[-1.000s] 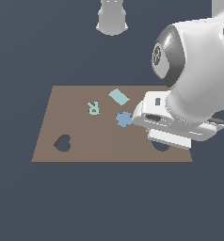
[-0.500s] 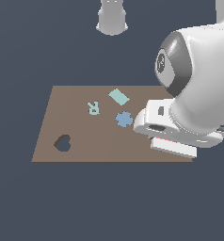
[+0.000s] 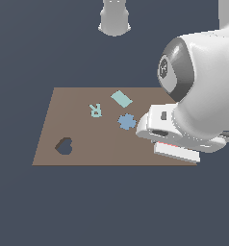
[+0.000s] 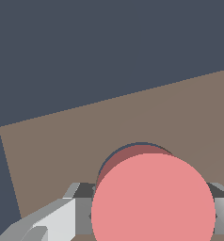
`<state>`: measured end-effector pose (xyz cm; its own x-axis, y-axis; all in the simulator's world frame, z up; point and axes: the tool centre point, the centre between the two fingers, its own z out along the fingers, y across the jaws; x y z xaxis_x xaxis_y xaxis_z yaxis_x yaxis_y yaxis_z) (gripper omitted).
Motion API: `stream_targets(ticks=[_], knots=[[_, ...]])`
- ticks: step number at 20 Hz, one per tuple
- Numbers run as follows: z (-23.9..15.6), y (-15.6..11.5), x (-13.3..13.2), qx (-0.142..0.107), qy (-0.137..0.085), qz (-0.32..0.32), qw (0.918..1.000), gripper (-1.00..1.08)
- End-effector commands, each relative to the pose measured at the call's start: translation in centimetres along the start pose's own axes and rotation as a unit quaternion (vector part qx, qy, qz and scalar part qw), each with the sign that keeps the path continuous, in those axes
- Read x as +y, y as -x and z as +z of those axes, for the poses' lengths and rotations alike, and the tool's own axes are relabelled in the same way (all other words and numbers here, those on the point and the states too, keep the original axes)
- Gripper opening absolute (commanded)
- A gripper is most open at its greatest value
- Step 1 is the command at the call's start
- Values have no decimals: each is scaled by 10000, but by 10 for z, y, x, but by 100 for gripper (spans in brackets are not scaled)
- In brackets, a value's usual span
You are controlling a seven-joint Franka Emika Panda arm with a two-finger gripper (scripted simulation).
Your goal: Insert a designated object into the corresponding slot on a board.
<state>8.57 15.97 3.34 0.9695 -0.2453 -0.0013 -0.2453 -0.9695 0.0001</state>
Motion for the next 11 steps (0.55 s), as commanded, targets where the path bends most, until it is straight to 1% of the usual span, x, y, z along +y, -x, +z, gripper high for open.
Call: stream_targets(ticks=[1,2,11], knots=[[3,0,0,1,0,-3,10000,-100],[3,0,0,1,0,-3,10000,100],[3,0,0,1,0,-3,10000,100]])
